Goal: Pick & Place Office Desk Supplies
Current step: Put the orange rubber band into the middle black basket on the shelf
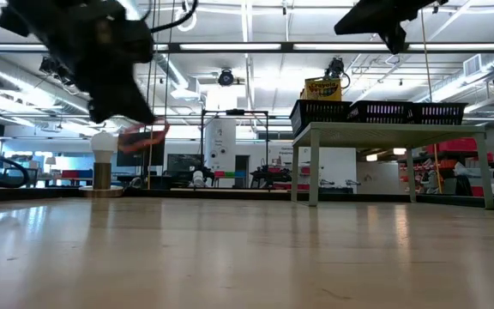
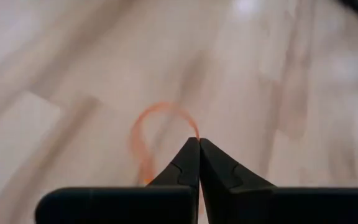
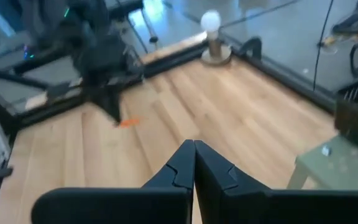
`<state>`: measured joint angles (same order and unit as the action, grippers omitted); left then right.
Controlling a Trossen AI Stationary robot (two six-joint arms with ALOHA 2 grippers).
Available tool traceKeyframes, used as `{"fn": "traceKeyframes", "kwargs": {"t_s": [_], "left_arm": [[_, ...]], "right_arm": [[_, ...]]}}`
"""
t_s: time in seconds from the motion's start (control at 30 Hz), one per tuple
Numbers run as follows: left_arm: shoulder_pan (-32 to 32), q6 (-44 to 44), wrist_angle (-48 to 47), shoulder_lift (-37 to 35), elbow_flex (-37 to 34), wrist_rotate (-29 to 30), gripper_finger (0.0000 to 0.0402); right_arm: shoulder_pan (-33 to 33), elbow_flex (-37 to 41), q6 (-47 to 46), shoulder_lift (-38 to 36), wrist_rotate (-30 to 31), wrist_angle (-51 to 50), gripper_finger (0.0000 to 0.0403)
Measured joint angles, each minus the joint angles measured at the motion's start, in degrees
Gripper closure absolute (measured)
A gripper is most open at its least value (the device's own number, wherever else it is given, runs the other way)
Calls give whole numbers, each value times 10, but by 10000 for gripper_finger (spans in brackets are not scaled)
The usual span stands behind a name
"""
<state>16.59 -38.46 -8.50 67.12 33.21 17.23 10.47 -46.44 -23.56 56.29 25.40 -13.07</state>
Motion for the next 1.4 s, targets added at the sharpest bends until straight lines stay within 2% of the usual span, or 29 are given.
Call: {"fn": "traceKeyframes", "kwargs": {"t_s": [0.13, 0.27, 0.37, 0.5, 0.73, 0.93, 1.1, 1.27, 1.4], "left_arm": [[-62, 21, 111, 44, -1, 0, 398], [-109, 44, 259, 121, 0, -53, 398], [-128, 51, 310, 189, 17, -88, 398], [-138, 75, 299, 278, 84, -108, 396], [-135, 135, 243, 419, 256, -131, 395], [-135, 154, 182, 508, 363, -155, 392], [-128, 189, 142, 516, 394, -170, 349], [-128, 193, 72, 479, 394, -169, 294], [-124, 199, 14, 445, 386, -168, 286]], "right_arm": [[23, 0, -38, 0, -1, -46, 394], [46, 0, -72, 0, 8, -71, 394], [62, 0, -89, 0, 21, -75, 394], [79, 0, -107, 0, 42, -80, 394], [95, 0, -118, 0, 51, -83, 394], [100, 0, -118, 0, 56, -86, 394], [100, 0, -132, 0, 49, -103, 394], [99, 0, -189, 32, 27, -133, 388], [99, 0, -247, 91, -9, -130, 356]]}}
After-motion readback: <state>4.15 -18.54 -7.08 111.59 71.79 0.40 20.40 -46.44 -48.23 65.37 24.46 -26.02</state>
